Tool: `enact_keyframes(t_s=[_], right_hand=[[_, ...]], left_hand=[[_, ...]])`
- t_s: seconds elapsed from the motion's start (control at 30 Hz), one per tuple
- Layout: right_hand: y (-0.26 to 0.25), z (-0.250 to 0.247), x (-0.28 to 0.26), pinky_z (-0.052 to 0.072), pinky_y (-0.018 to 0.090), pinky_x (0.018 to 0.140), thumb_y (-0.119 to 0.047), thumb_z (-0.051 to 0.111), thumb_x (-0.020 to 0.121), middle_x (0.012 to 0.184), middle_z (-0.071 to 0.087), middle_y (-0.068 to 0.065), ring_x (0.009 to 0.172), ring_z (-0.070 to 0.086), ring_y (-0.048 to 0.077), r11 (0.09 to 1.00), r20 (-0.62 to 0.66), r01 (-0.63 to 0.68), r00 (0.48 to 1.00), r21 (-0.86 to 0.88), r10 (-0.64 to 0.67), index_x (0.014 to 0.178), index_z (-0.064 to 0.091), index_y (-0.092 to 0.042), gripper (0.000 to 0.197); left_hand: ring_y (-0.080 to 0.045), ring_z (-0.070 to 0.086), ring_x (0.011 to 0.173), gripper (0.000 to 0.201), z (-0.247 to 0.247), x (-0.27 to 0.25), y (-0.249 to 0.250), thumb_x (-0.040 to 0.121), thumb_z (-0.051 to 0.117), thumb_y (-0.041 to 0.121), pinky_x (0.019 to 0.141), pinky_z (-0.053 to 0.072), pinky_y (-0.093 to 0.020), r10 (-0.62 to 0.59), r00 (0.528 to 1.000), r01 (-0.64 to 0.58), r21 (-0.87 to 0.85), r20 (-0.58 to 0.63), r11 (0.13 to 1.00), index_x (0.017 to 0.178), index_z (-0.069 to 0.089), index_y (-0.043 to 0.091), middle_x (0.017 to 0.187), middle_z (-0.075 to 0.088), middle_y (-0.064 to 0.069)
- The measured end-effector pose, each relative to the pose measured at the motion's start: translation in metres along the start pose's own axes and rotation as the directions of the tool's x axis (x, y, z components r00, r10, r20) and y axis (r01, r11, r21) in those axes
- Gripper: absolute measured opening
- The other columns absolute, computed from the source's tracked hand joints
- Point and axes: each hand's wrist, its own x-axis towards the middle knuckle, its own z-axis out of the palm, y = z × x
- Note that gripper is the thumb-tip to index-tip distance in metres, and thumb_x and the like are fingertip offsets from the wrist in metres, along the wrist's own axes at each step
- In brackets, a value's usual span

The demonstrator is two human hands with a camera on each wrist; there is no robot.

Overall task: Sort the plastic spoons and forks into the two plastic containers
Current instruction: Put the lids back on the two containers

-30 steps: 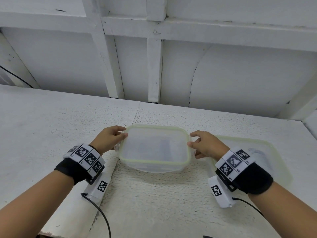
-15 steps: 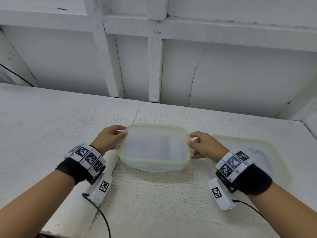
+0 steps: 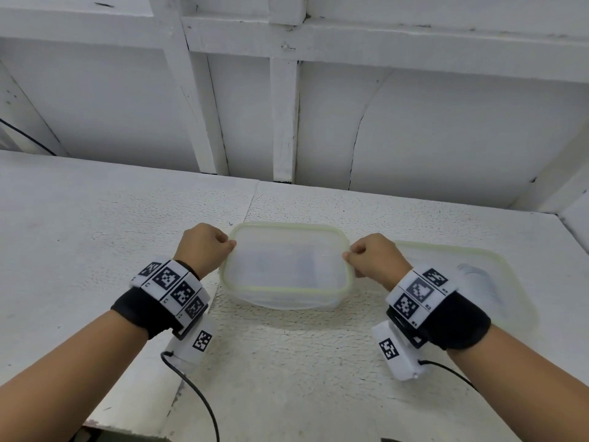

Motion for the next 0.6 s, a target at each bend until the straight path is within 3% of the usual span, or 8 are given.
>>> enact_keyframes(t_s=[0.03,0.1,0.3,0.4,0.47,0.5,0.53,0.6], right_hand=[[0.001,0.001,0.0,0.054,0.047,0.083,-0.017,0.061,0.087,0.073,0.058,0.023,0.07,0.061,0.027,1.0,0.0,-0.007,1.0,0.027,0.007,0.078,0.06,0.013,0.032],[0.001,0.003,-0.001,0.053,0.049,0.084,-0.017,0.065,0.085,0.092,0.065,0.03,0.077,0.066,0.032,0.997,0.001,-0.017,1.0,0.081,0.017,0.095,0.061,0.017,0.035],[0.004,0.007,0.002,0.054,0.048,0.083,-0.017,0.067,0.084,0.096,0.067,0.028,0.085,0.068,0.034,0.992,0.003,-0.022,1.0,0.127,0.022,0.098,0.06,0.016,0.037],[0.004,0.001,0.004,0.055,0.046,0.084,-0.019,0.066,0.086,0.096,0.067,0.025,0.084,0.069,0.029,0.994,0.069,-0.026,0.997,0.108,0.019,0.101,0.059,0.015,0.038],[0.003,-0.002,0.006,0.053,0.046,0.086,-0.024,0.064,0.087,0.087,0.065,0.017,0.086,0.067,0.029,1.0,0.126,-0.009,0.992,0.021,0.007,0.1,0.062,0.01,0.036],[0.0,-0.003,0.006,0.053,0.044,0.087,-0.026,0.062,0.088,0.086,0.062,0.013,0.087,0.066,0.03,0.999,0.156,0.003,0.988,-0.042,0.004,0.101,0.062,0.008,0.036],[-0.005,-0.005,0.005,0.053,0.04,0.085,-0.029,0.06,0.089,0.09,0.061,0.012,0.086,0.063,0.029,0.992,0.189,0.02,0.982,-0.121,0.004,0.104,0.061,0.006,0.037],[-0.016,-0.01,0.007,0.047,0.032,0.08,-0.032,0.058,0.09,0.112,0.058,0.013,0.094,0.057,0.025,0.954,0.244,0.098,0.969,-0.282,-0.028,0.118,0.054,0.0,0.043]], left_hand=[[-0.026,0.059,0.072,0.017,0.001,-0.001,0.0,0.089,0.059,0.017,0.079,0.052,-0.037,-0.022,1.0,0.022,-0.048,-0.003,0.999,0.076,0.065,0.008,0.076,0.062,-0.012],[-0.028,0.063,0.079,0.017,0.002,-0.003,0.0,0.089,0.059,0.016,0.081,0.053,-0.038,-0.05,0.998,0.048,-0.116,-0.021,0.992,0.082,0.069,0.004,0.081,0.066,-0.012],[-0.028,0.064,0.084,0.019,0.002,-0.003,-0.003,0.089,0.058,0.017,0.081,0.053,-0.036,-0.031,0.999,0.029,-0.136,-0.012,0.99,0.091,0.07,0.002,0.088,0.069,-0.011],[-0.025,0.06,0.083,0.027,-0.002,-0.007,0.0,0.091,0.056,0.025,0.066,0.045,-0.028,0.033,0.999,-0.033,0.016,0.041,0.999,0.09,0.068,0.001,0.089,0.068,-0.013],[-0.024,0.058,0.087,0.044,-0.003,-0.015,0.005,0.09,0.054,0.043,0.062,0.041,-0.027,0.077,0.985,-0.106,0.191,0.152,0.976,0.104,0.059,0.001,0.103,0.065,-0.014],[-0.025,0.056,0.098,0.062,0.001,-0.02,0.005,0.086,0.054,0.054,0.07,0.045,-0.028,0.08,0.97,-0.134,0.228,0.23,0.965,0.122,0.05,0.003,0.119,0.059,-0.014],[-0.027,0.05,0.117,0.089,0.005,-0.025,0.004,0.078,0.054,0.065,0.088,0.045,-0.031,0.06,0.946,-0.139,0.228,0.32,0.964,0.139,0.032,0.005,0.139,0.043,-0.016],[-0.03,0.008,0.144,0.132,0.011,-0.036,0.001,0.051,0.045,0.09,0.115,0.017,-0.039,0.059,0.895,-0.173,0.221,0.442,0.96,0.15,-0.004,0.018,0.156,-0.009,-0.016]])
